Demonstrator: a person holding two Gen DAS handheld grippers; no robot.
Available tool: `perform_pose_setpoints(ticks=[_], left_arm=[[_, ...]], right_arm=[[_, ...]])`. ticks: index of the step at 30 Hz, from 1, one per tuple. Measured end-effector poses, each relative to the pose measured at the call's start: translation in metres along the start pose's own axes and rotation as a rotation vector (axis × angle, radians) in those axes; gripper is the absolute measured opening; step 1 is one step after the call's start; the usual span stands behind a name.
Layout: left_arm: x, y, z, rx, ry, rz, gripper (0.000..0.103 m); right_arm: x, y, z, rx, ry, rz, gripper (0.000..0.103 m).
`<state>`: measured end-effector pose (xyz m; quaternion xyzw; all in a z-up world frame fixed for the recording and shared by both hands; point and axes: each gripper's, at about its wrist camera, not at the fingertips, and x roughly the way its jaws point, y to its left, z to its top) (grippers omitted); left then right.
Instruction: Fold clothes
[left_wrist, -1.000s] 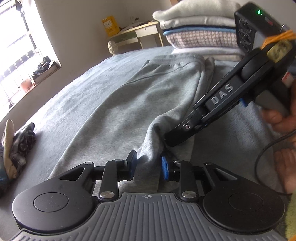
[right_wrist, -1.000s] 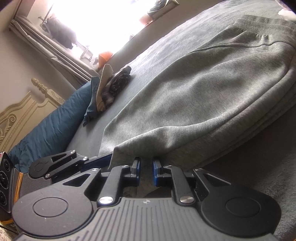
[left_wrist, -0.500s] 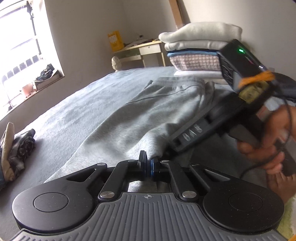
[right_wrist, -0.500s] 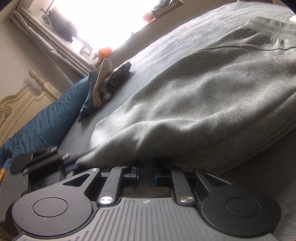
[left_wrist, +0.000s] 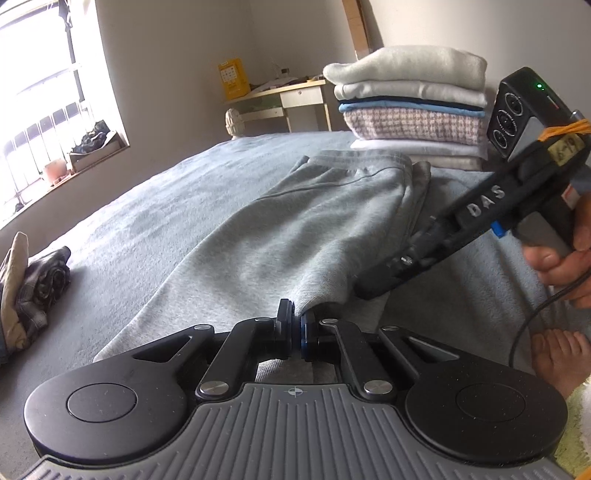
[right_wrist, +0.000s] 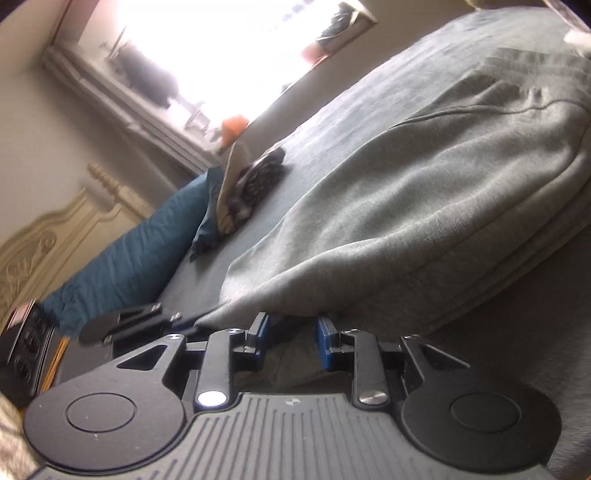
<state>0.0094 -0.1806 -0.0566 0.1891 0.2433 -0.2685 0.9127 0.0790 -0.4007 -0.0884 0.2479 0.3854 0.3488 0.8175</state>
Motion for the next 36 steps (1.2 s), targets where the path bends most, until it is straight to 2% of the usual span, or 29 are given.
perform_pose_setpoints(ticks=[3, 4, 6, 10, 13, 17, 20, 29, 32, 36], left_arm=[[-0.001, 0.000, 0.000, -0.002, -0.005, -0.002, 0.002], [-0.001, 0.000, 0.000, -0.002, -0.007, -0.003, 0.002], [-0.003, 0.000, 0.001, 0.000, -0.012, -0.005, 0.002], [-0.004, 0.002, 0.001, -0.010, -0.012, -0.011, 0.002], [-0.001, 0.003, 0.000, -0.022, -0.003, -0.016, 0.002], [0.003, 0.002, -0.006, -0.017, 0.018, -0.017, 0.002], [0.006, -0.003, -0.016, 0.028, 0.035, -0.015, 0.002], [0.010, -0.025, -0.035, 0.194, 0.023, 0.026, 0.003], [0.009, -0.030, -0.038, 0.250, 0.016, 0.045, 0.003], [0.008, -0.035, -0.039, 0.314, 0.010, 0.069, 0.003]], right_arm=[[0.016, 0.003, -0.002, -0.064, 0.099, -0.009, 0.029], [0.022, 0.004, -0.002, -0.073, 0.107, -0.012, 0.029], [0.031, 0.007, 0.000, -0.078, 0.086, -0.011, 0.027], [0.047, 0.005, 0.007, -0.057, -0.019, -0.029, 0.027], [0.061, 0.002, 0.005, -0.062, -0.043, -0.057, 0.026], [0.074, 0.019, -0.012, -0.258, -0.084, -0.173, 0.025], [0.076, 0.035, -0.025, -0.417, -0.094, -0.247, 0.026], [0.016, 0.027, -0.010, -0.399, 0.037, -0.157, 0.030], [-0.001, 0.014, 0.000, -0.209, 0.085, -0.087, 0.031], [-0.005, -0.014, 0.015, 0.177, 0.104, 0.031, 0.031]])
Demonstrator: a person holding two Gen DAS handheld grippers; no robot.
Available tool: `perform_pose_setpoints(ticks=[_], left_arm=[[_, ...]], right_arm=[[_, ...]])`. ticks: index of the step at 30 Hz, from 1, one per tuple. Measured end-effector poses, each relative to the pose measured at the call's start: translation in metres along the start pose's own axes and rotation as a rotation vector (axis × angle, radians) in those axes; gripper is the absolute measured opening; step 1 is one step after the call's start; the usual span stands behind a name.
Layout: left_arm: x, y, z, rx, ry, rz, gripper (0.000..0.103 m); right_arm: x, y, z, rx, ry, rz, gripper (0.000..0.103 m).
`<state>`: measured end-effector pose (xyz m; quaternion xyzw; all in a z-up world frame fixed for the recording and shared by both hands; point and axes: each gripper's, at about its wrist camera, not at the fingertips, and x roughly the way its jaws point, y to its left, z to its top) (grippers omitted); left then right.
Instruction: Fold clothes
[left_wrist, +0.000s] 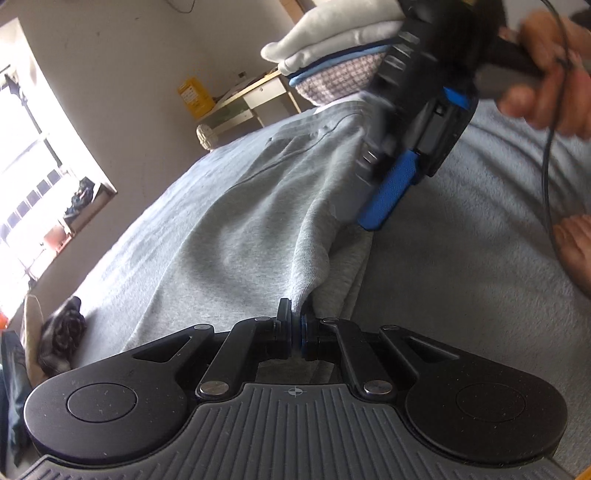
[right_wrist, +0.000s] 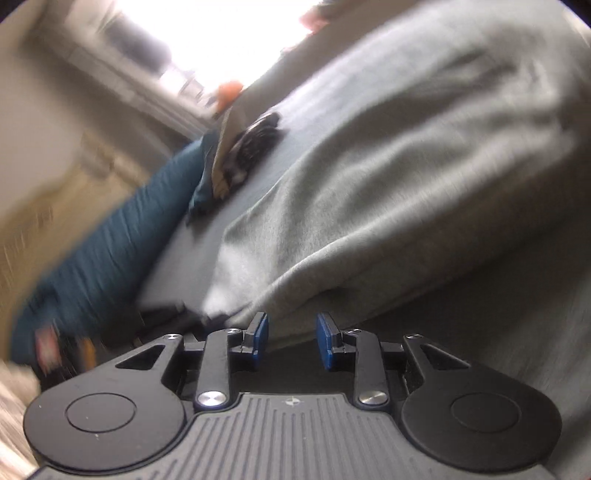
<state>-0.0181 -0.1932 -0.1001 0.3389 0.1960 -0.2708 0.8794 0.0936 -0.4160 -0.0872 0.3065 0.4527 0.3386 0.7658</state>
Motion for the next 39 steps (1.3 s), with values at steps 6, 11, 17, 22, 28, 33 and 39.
perform_pose_setpoints(ticks=[6, 11, 17, 22, 28, 33, 39], left_arm=[[-0.002, -0.009, 0.001, 0.091, -0.006, 0.036, 0.003], [-0.002, -0.018, 0.000, 0.177, -0.015, 0.060, 0.003], [-0.003, -0.010, 0.005, 0.088, 0.032, 0.006, 0.007], [-0.010, 0.038, 0.011, -0.286, 0.082, -0.166, 0.027], [-0.002, 0.064, 0.009, -0.457, 0.083, -0.230, 0.042], [0.013, 0.058, 0.002, -0.404, 0.107, -0.231, 0.043], [0.021, 0.044, 0.000, -0.282, 0.112, -0.203, 0.034]], right_arm=[[0.025, -0.020, 0.018, 0.325, 0.100, 0.121, 0.031], [0.049, -0.028, 0.021, 0.425, 0.190, 0.113, 0.030], [0.067, -0.028, 0.023, 0.402, 0.204, 0.060, 0.012], [0.068, -0.025, 0.020, 0.296, 0.153, 0.063, 0.009], [0.052, 0.011, 0.008, -0.175, 0.021, 0.025, 0.009], [0.044, 0.022, -0.002, -0.381, 0.005, -0.011, 0.009], [0.035, 0.021, -0.004, -0.366, -0.002, -0.001, 0.009]])
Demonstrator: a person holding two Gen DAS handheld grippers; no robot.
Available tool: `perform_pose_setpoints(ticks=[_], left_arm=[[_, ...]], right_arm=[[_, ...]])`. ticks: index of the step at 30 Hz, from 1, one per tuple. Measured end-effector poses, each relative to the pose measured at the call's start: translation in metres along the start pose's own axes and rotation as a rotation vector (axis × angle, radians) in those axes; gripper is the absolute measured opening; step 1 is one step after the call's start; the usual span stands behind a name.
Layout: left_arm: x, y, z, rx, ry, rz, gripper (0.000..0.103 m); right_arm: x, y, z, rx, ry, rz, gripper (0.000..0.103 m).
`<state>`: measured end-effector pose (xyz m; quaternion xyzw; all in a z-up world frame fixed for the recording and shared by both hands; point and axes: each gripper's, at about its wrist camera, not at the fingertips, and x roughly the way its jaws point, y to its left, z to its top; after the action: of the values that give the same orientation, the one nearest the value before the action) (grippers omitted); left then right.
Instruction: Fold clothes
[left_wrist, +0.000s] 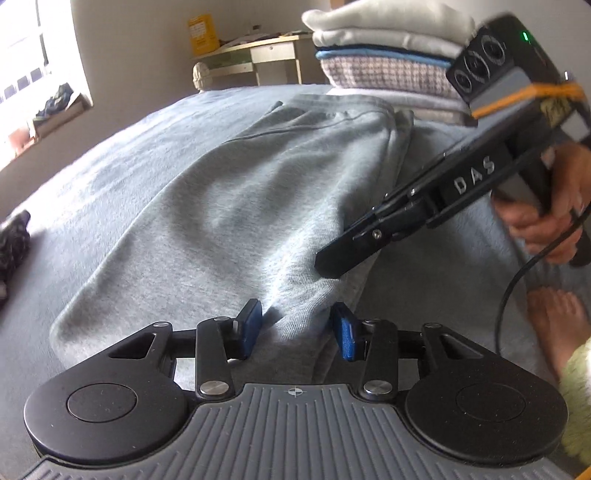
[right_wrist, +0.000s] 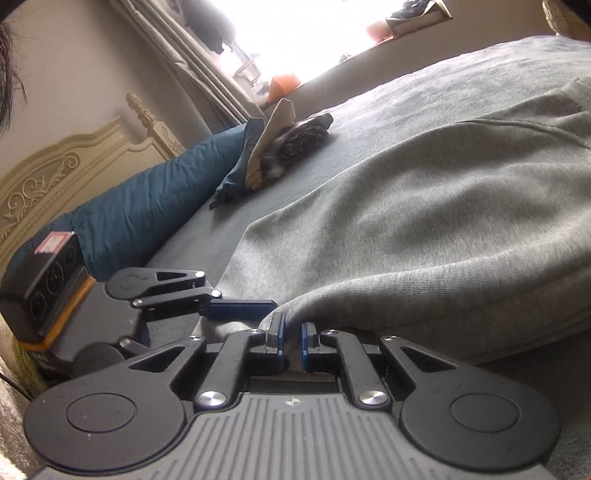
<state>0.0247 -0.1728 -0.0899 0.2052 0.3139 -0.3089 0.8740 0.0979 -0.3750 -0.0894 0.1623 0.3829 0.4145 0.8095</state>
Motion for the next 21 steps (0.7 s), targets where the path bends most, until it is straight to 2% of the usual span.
perform_pose_setpoints(ticks=[2, 5, 8, 12, 16, 21], left_arm=[[0.000, -0.002, -0.001, 0.018, -0.013, 0.015, 0.024], [-0.004, -0.007, -0.003, 0.059, -0.036, 0.041, 0.017], [-0.008, -0.017, -0.006, 0.140, -0.064, 0.082, 0.015], [-0.011, -0.031, -0.013, 0.274, -0.095, 0.130, 0.014], [-0.010, -0.036, -0.017, 0.336, -0.109, 0.150, 0.014], [-0.009, -0.039, -0.021, 0.373, -0.118, 0.162, 0.014]], right_arm=[[-0.002, -0.005, 0.000, 0.055, 0.018, -0.003, 0.011], [-0.009, -0.022, 0.003, 0.251, 0.062, -0.005, 0.024], [-0.021, -0.043, 0.007, 0.484, 0.069, 0.031, 0.027], [-0.022, -0.059, 0.018, 0.677, 0.072, 0.099, 0.033], [-0.004, -0.069, 0.025, 0.795, 0.138, 0.152, 0.036], [0.021, -0.065, 0.027, 0.841, 0.229, 0.208, 0.036]])
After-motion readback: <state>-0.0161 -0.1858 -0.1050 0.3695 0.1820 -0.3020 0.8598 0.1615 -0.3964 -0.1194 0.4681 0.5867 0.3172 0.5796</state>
